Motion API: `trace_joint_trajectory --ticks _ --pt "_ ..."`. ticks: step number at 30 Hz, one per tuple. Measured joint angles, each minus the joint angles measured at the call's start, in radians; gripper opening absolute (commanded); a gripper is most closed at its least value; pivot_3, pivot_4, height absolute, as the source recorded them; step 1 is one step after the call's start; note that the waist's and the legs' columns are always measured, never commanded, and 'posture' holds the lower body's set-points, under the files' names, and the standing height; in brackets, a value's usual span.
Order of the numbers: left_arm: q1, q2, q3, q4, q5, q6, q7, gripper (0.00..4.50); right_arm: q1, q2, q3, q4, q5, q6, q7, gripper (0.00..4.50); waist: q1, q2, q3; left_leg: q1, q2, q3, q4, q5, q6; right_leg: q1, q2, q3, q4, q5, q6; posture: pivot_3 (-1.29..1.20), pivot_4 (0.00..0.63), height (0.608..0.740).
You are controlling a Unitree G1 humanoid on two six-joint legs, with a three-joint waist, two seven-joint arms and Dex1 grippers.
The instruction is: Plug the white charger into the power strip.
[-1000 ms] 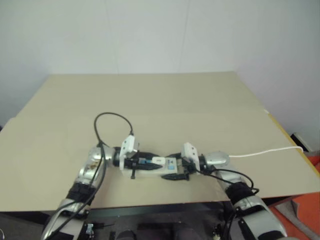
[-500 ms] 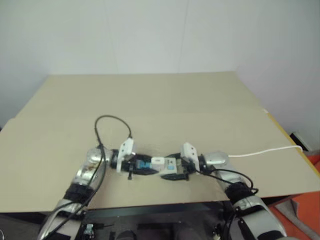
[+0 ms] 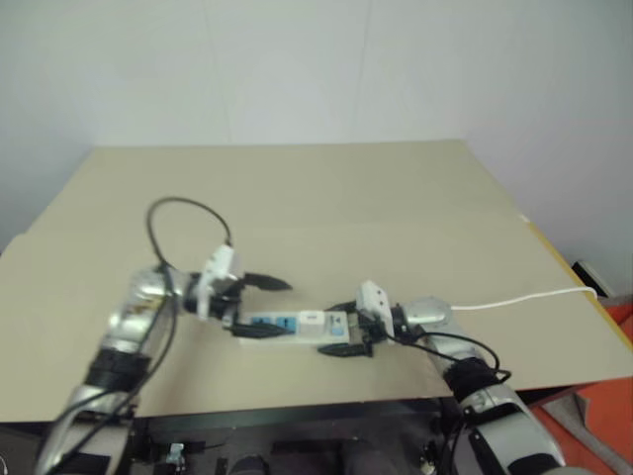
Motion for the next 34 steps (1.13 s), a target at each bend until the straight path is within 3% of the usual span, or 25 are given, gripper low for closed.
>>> trace_joint_trajectory --ticks 11,22,34 --pt "0.073 0.178 0.081 -0.053 -0.066 -0.012 -0.074 4.50 0.030 -0.053 -0.002 -0.072 0.003 0.017 0.022 4.46 0.022 0.001 0.001 -0.006 0.000 0.001 -0.001 0.000 0.000 -0.006 -0.001 0.000 -0.002 0.000 0.000 0.00 0.150 0.740" --pt "0.128 0.194 0.106 -0.041 -0.064 -0.041 -0.075 4.50 0.198 -0.338 -0.130 -0.376 0.105 0.154 0.028 4.46 0.057 0.002 0.002 -0.017 0.000 0.001 -0.004 -0.001 0.001 -0.014 -0.002 -0.001 -0.008 0.000 0.000 0.00 0.150 0.740" --pt "0.247 0.277 0.227 -0.008 -0.061 -0.053 -0.055 4.50 0.309 -0.540 -0.307 -0.456 0.198 0.200 0.027 4.46 0.055 0.003 0.003 -0.016 0.000 0.003 -0.004 -0.001 0.001 -0.014 -0.003 -0.001 -0.007 0.000 0.000 0.00 0.150 0.740"
